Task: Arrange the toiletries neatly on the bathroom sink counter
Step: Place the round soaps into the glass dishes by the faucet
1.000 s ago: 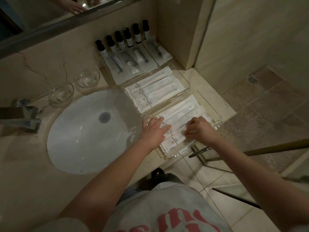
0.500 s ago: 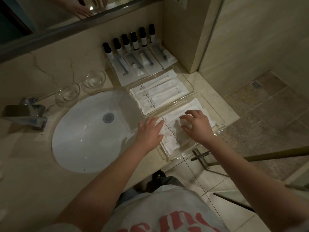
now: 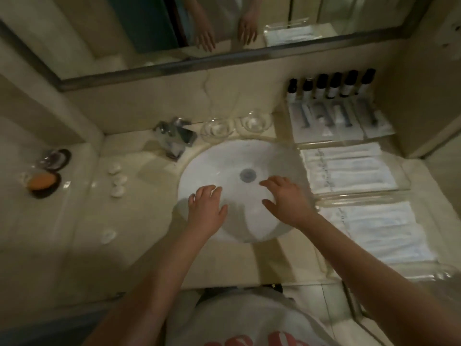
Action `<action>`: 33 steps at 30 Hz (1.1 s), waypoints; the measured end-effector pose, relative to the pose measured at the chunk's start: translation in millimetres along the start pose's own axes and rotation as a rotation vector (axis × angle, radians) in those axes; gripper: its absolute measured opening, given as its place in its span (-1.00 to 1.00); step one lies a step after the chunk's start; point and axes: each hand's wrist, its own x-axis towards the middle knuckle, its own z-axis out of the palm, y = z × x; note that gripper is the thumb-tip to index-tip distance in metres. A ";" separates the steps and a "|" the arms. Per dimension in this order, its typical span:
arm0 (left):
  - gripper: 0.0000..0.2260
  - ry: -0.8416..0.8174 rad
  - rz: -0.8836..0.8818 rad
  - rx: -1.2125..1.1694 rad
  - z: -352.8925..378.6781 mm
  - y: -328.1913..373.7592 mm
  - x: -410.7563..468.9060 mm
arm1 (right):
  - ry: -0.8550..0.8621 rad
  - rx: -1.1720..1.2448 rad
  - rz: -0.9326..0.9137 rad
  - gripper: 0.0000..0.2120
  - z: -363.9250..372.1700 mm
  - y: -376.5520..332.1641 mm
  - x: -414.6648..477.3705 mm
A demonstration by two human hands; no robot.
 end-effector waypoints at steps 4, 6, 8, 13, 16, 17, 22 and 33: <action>-0.51 -0.002 -0.202 -0.036 -9.6 -79.8 -12.7 | -0.096 0.062 -0.126 -0.56 20.8 -65.6 40.3; -0.50 -0.009 -0.310 -0.084 -10.6 -116.9 -19.1 | -0.142 0.098 -0.171 -0.57 32.8 -96.2 58.5; -0.48 -0.017 -0.413 -0.120 -11.4 -153.7 -27.2 | -0.195 0.112 -0.209 -0.58 47.0 -128.1 76.4; -0.44 -0.037 -0.675 -0.215 -10.2 -232.9 -53.9 | -0.323 0.130 -0.302 -0.57 82.8 -200.9 115.2; -0.37 -0.023 -0.761 -0.264 -3.6 -263.0 -66.9 | -0.374 0.113 -0.326 -0.57 99.6 -232.8 134.6; -0.36 -0.026 -0.768 -0.275 -0.5 -270.6 -69.0 | -0.388 0.101 -0.334 -0.57 104.3 -241.6 141.0; -0.51 -0.008 -0.708 -0.404 14.0 -292.5 -66.6 | -0.432 0.026 -0.354 -0.58 122.4 -278.1 175.2; -0.57 0.002 -0.569 -0.432 17.4 -329.2 -42.6 | -0.408 -0.490 -0.695 -0.44 149.6 -356.9 239.0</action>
